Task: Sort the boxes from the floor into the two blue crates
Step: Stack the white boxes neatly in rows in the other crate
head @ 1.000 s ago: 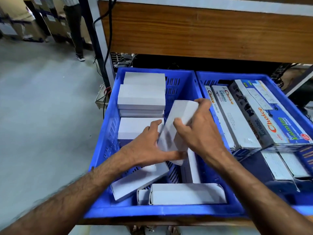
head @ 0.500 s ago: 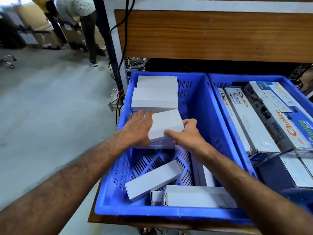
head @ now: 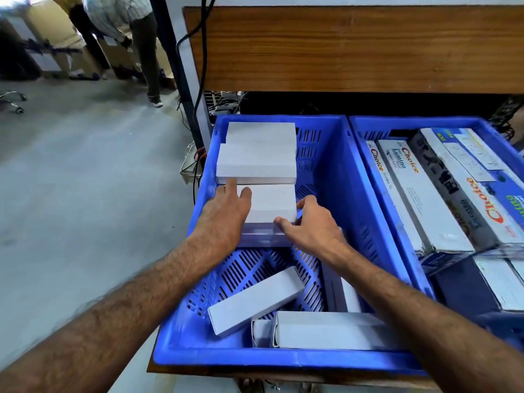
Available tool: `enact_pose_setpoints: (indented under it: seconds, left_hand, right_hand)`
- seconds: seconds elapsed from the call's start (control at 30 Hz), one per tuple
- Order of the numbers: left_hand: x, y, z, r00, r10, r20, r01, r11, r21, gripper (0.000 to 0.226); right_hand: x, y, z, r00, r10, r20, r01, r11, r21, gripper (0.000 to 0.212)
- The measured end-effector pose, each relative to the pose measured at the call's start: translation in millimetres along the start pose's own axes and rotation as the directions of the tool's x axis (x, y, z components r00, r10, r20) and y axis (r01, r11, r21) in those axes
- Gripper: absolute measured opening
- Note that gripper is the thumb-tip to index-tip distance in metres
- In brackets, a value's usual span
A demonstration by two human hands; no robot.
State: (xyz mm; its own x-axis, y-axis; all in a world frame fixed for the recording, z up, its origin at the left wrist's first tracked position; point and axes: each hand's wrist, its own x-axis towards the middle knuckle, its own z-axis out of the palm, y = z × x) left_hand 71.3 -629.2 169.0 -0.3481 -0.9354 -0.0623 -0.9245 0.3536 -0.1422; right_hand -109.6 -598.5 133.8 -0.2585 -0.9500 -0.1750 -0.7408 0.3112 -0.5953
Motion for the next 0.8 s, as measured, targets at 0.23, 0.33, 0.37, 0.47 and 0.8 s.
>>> enact_pose_setpoints:
  seconds: [0.23, 0.33, 0.37, 0.47, 0.8]
  left_hand:
    - [-9.2, 2.6, -4.3, 0.998, -0.023, -0.059, 0.025, 0.999, 0.038, 0.058]
    - [-29.1, 3.5, -3.3, 0.999, 0.008, -0.043, -0.011, 0.998, -0.06, 0.058]
    - [-36.6, 4.9, -2.7, 1.0, 0.021, 0.013, -0.02, 0.994, -0.104, 0.058]
    - [-55.2, 10.6, -1.2, 0.948, 0.105, 0.3, -0.077, 0.992, -0.104, 0.053]
    - [-69.6, 19.9, -1.7, 0.711, 0.215, 0.669, -0.247, 0.968, -0.048, 0.056]
  right_hand:
    - [-25.8, -4.5, -15.7, 0.987, -0.132, -0.092, 0.121, 0.986, -0.116, 0.056]
    - [-44.1, -2.4, -25.4, 0.955, -0.295, -0.015, 0.278, 0.916, -0.288, 0.042]
    - [-47.3, -1.3, -28.5, 0.946, -0.313, 0.088, 0.325, 0.896, -0.303, 0.038]
    - [-50.8, 0.9, -31.9, 0.867, -0.259, 0.426, 0.425, 0.831, -0.359, 0.047]
    - [-49.3, 13.9, 4.3, 0.766, -0.248, 0.593, 0.576, 0.675, -0.462, 0.039]
